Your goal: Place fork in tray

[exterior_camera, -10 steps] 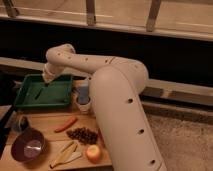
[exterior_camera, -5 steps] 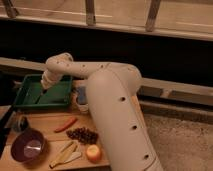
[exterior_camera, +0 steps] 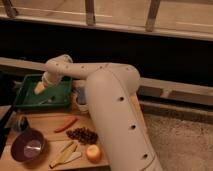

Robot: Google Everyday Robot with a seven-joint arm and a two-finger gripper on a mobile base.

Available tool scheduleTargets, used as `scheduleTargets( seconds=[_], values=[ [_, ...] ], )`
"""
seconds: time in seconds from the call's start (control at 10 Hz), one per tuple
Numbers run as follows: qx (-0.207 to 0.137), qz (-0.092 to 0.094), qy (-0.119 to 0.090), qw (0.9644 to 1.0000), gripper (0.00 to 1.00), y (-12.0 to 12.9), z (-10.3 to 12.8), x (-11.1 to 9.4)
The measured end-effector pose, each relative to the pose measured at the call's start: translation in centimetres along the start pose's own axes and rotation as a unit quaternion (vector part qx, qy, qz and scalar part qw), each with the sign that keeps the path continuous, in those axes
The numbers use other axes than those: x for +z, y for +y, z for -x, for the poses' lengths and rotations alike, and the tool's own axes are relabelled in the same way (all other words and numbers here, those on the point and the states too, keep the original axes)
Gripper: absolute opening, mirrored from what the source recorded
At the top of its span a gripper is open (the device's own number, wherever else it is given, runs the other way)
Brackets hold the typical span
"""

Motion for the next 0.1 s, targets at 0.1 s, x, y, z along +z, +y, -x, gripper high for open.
scheduleTargets(
  seconds=[0.1],
  values=[
    [-0.001, 0.001, 0.001, 1.0000, 0.80, 0.21, 0.01, 0.13]
  ],
)
